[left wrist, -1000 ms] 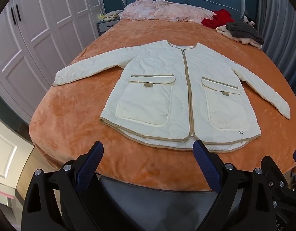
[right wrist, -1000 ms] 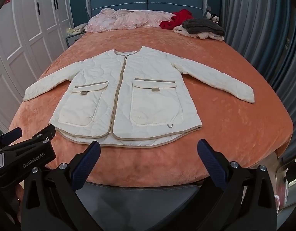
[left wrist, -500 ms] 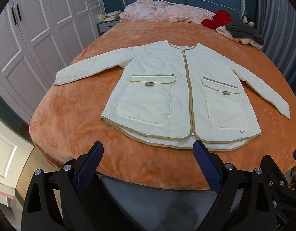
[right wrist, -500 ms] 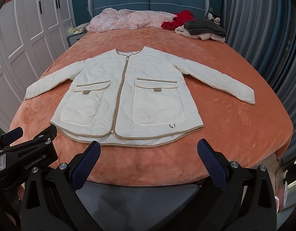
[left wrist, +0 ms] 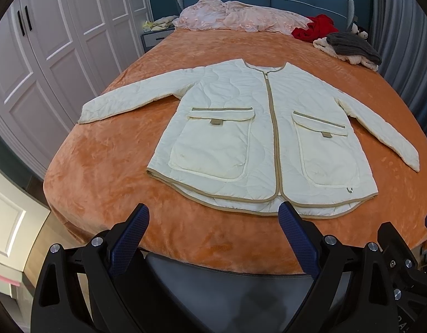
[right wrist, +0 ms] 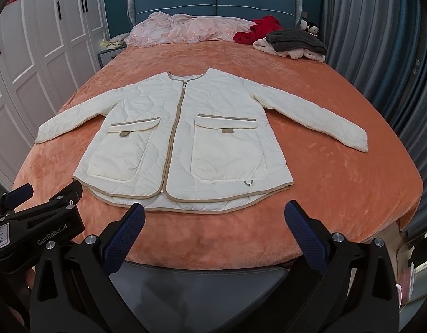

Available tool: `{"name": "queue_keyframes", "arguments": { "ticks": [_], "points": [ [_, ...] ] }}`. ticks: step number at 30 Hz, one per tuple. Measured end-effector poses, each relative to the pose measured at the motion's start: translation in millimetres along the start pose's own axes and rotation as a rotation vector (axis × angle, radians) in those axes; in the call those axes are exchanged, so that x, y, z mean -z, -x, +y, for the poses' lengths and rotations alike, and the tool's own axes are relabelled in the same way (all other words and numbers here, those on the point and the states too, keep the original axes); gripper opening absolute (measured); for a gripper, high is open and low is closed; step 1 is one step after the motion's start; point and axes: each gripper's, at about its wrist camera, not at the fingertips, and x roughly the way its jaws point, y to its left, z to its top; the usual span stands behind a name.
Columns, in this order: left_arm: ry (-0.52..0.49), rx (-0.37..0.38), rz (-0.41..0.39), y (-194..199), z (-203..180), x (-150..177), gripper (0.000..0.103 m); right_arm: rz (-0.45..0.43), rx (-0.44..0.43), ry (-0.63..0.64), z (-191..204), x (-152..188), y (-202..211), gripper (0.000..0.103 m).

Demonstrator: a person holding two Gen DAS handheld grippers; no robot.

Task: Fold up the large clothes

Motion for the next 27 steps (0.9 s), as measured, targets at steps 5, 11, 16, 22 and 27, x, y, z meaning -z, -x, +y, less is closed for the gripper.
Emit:
{"name": "queue_keyframes", "arguments": {
  "ticks": [5,11,16,22,27],
  "points": [
    [0.003,0.004,0.003,-0.6,-0.1,-0.3,0.092,0.001,-0.001,0.000,-0.7,0.1,-1.2,0.098],
    [0.007,0.002,0.007,-2.5,1.8,-0.9,0.092,0.006,-0.003,-0.003,-0.3,0.4,-1.3,0.098],
    [0.009,-0.002,0.008,-4.3,1.0,-1.3,0.092,0.007,-0.006,-0.005,0.6,0.6,-0.7,0.098],
    [0.014,-0.005,0.008,-6.7,1.8,-0.8,0.092,0.009,-0.010,-0.005,-0.3,1.5,-5.5,0.098],
    [0.010,0.000,0.006,-8.4,1.9,0.5,0.092,0.008,-0.009,-0.005,-0.4,2.0,-6.2,0.098]
  ]
}}
